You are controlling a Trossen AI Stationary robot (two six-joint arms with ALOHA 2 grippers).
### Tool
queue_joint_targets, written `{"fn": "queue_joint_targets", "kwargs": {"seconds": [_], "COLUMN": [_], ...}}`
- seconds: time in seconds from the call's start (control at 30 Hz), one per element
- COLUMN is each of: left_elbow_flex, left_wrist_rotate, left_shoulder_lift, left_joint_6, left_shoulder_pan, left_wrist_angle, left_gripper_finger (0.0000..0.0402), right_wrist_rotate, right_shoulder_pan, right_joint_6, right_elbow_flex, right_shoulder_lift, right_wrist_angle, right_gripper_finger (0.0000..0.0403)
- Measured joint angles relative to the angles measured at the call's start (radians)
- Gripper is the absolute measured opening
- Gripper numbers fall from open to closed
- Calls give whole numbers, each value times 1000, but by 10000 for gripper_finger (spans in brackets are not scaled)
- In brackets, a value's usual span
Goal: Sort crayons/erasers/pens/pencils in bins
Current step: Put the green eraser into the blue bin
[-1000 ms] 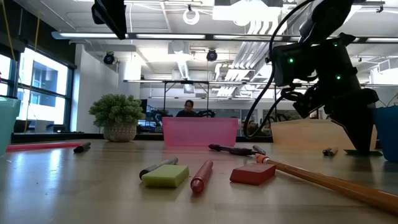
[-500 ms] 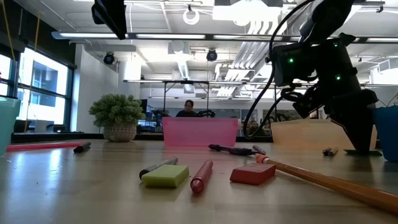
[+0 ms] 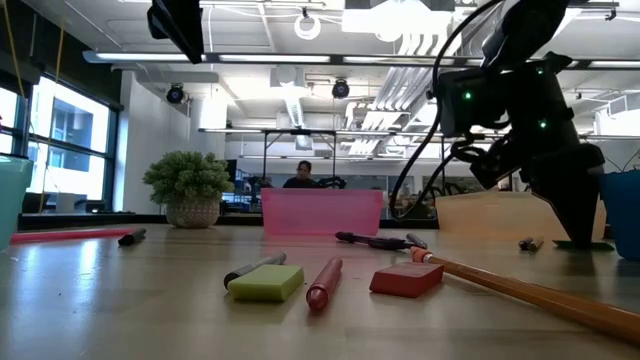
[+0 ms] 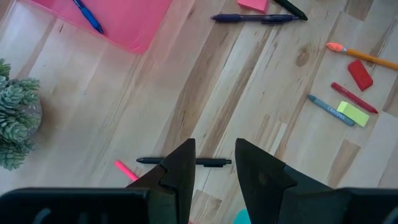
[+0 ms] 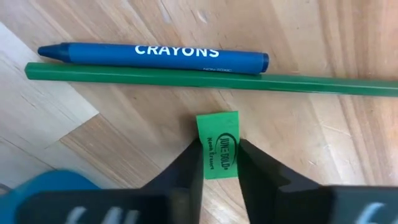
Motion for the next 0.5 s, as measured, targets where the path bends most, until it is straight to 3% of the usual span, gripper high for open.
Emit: {"fn": "queue_joint_targets", "kwargs": {"seconds": [0.17, 0.5], "left_elbow_flex": [0, 0], "left_wrist_rotate": [0, 5], "left_shoulder_lift": [0, 0], "left_joint_6": [0, 0], "left_shoulder_pan": [0, 0], "left_wrist_angle": [0, 0], "left_gripper_finger": [101, 101], "right_wrist_rotate": [0, 5], "right_shoulder_pan": [0, 1], "right_joint_6": [-5, 13], "right_elbow_flex": [2, -8], "right_shoulder_lift": [-1, -79], "right_wrist_angle": [-9, 3], "right_gripper_finger": [20, 28]}}
